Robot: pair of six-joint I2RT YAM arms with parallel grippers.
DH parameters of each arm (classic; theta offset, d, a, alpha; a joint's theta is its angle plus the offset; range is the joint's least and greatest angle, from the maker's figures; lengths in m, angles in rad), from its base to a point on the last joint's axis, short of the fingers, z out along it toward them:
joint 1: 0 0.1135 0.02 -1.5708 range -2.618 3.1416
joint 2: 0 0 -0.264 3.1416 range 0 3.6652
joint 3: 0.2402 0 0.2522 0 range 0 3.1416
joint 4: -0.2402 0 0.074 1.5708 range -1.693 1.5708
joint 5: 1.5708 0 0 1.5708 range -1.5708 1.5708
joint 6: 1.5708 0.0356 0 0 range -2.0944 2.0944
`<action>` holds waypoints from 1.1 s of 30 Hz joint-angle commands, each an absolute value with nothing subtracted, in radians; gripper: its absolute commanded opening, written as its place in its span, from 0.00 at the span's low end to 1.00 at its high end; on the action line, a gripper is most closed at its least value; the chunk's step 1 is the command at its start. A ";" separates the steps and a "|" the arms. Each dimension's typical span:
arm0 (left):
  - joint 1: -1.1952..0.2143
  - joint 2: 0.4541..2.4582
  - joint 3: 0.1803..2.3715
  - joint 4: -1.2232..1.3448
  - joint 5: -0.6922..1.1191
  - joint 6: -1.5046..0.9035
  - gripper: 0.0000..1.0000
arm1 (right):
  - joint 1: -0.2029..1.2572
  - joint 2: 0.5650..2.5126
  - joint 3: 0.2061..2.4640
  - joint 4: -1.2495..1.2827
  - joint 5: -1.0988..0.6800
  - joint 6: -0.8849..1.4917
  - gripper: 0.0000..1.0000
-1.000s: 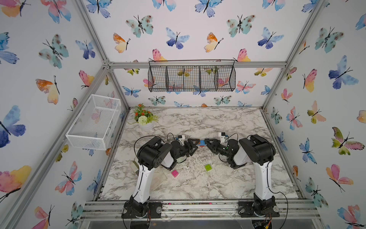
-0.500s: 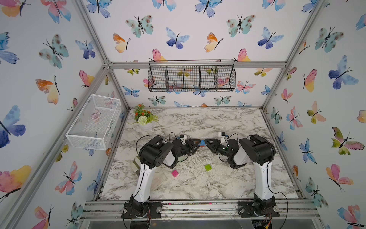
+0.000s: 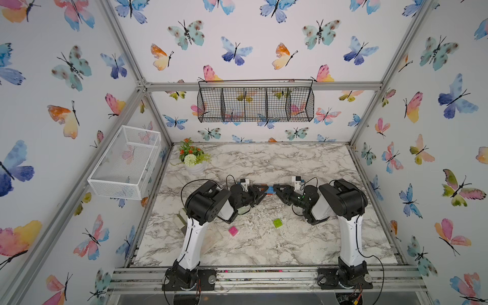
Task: Assemble the letter v with lego
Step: Assemble the lego brick with the lego brick.
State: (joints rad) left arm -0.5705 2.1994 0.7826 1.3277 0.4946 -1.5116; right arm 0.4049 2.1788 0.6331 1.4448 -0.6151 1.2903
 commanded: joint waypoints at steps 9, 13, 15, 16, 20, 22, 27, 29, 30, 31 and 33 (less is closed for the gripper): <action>-0.582 2.116 0.786 1.127 0.513 -1.391 0.41 | 0.411 2.159 0.609 1.324 -0.611 1.253 0.33; -0.574 2.065 0.774 1.033 0.496 -1.336 0.68 | 0.411 2.130 0.612 1.273 -0.610 1.222 0.46; -0.569 2.040 0.765 1.005 0.493 -1.315 0.79 | 0.411 2.118 0.617 1.242 -0.614 1.201 0.54; -0.566 2.028 0.759 0.994 0.493 -1.306 0.97 | 0.411 2.111 0.617 1.228 -0.614 1.192 0.59; -0.547 1.963 0.741 0.938 0.500 -1.247 0.98 | 0.411 2.087 0.630 1.164 -0.639 1.138 0.79; -0.535 1.925 0.732 0.890 0.506 -1.205 0.98 | 0.410 2.066 0.641 1.093 -0.656 1.076 0.87; -0.493 1.770 0.762 0.585 0.475 -0.955 0.98 | 0.405 2.000 0.691 0.782 -0.673 0.778 0.98; -0.489 1.687 0.811 0.365 0.359 -0.809 0.98 | 0.402 1.969 0.690 0.717 -0.625 0.677 0.98; -0.492 1.653 0.831 0.288 0.309 -0.756 0.98 | 0.400 1.958 0.689 0.707 -0.615 0.639 0.98; -0.491 1.616 0.845 0.228 0.266 -0.706 0.98 | 0.397 1.949 0.687 0.694 -0.601 0.608 0.99; -0.482 1.552 0.852 0.171 0.235 -0.634 0.98 | 0.396 1.939 0.690 0.691 -0.608 0.538 1.00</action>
